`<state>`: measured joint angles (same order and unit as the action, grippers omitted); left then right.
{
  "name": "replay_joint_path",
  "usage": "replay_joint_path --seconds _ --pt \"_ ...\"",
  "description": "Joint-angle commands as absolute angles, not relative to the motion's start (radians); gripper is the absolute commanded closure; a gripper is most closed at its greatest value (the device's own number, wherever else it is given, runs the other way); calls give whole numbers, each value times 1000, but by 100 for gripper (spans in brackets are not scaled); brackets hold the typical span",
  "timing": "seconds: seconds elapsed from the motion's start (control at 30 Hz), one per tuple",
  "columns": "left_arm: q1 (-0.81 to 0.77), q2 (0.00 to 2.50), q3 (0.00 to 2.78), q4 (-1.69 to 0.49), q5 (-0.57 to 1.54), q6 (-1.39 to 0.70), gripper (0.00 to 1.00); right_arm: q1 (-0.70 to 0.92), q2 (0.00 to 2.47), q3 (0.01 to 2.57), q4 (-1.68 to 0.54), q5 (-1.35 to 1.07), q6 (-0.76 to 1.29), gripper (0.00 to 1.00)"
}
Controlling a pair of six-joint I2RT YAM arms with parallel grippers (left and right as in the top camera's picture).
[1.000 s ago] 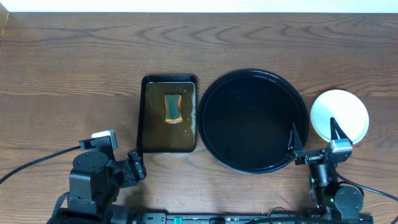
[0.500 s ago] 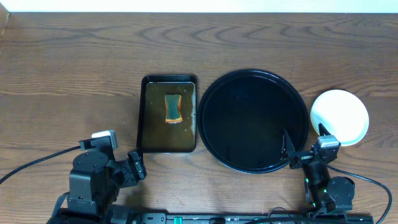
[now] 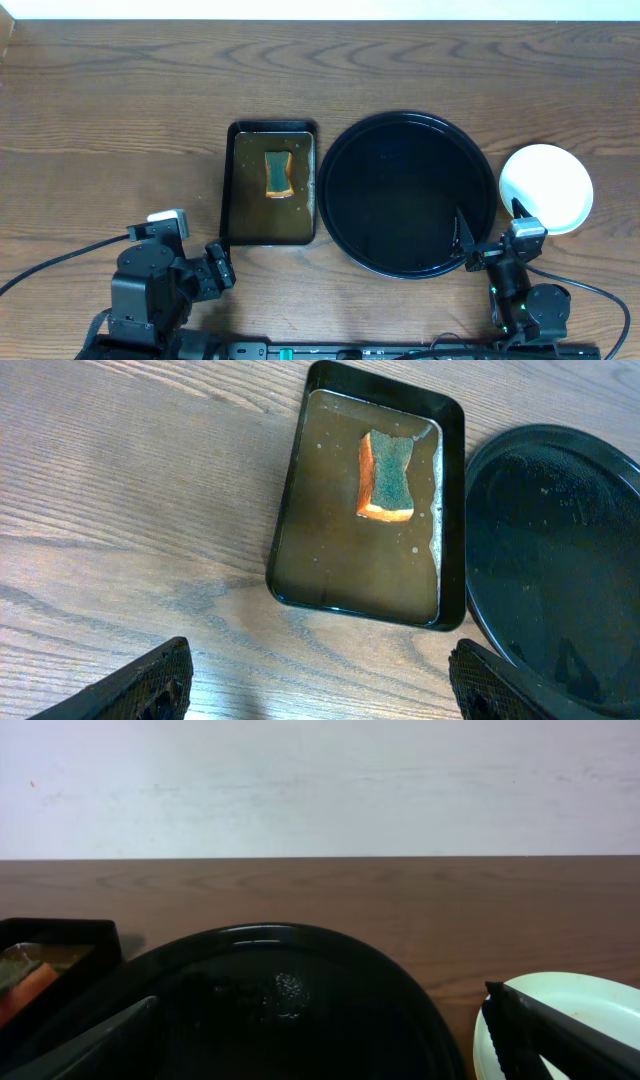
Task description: Clean dirty plates on tray and stack at the side
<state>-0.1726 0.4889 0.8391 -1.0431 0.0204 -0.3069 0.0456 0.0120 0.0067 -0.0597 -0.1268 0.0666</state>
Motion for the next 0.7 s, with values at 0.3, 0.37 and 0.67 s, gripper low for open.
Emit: replay_joint_path --seconds 0.3,0.37,0.67 --pt "-170 488 828 -1043 18 -301 17 54 6 6 -63 -139 58 1" --pt "-168 487 828 -1058 14 -300 17 54 6 6 -63 -139 58 1" --pt "-64 370 678 -988 -12 -277 17 54 6 6 -63 -139 58 1"
